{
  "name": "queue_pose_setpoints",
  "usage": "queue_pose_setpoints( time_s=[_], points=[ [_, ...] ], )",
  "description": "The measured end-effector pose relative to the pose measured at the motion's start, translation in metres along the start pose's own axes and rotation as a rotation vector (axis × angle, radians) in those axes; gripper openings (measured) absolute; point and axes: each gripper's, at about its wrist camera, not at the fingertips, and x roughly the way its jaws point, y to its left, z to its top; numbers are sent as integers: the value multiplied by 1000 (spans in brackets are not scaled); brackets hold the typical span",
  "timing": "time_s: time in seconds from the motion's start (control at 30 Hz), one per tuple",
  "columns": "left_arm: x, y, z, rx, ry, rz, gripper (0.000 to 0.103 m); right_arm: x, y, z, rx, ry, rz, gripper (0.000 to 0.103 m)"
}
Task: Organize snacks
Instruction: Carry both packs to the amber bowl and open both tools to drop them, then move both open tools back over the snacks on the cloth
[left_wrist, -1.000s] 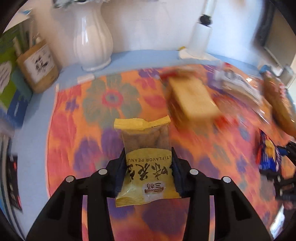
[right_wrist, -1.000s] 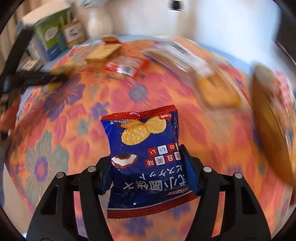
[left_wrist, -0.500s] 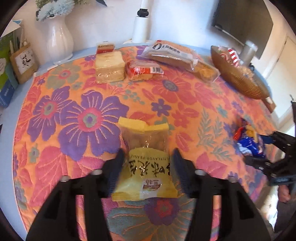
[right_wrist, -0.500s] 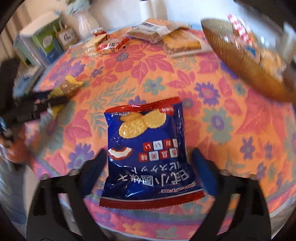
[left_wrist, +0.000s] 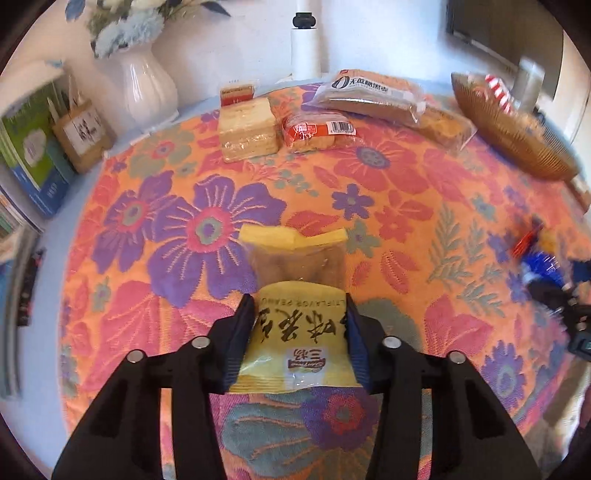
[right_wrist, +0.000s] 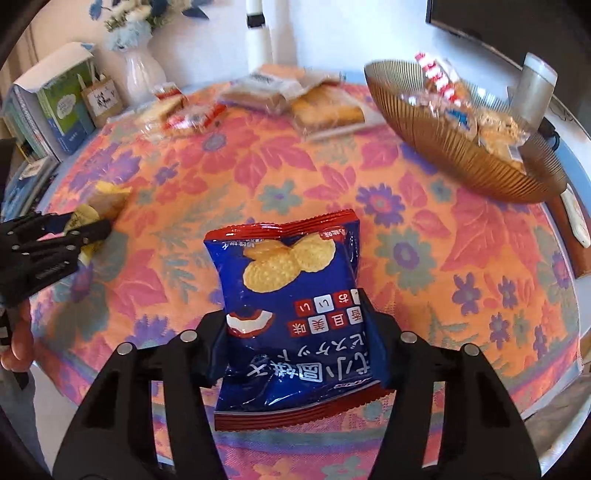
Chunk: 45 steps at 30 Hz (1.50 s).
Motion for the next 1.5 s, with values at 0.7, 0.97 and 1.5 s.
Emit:
queue_pose_setpoints(
  time_s=[0.7,0.97,1.5],
  points=[
    [-66,-142,169,174,-238,-386,40,-97,-171,103,268,-266,-44,60],
    [-13,-188,236,174,-196,-514,40,-71,-225,149,371,-255,-92,60],
    [-17,-129,219,104,-217,-583,73,-72,-216,137,400,-215,-16,72]
  ],
)
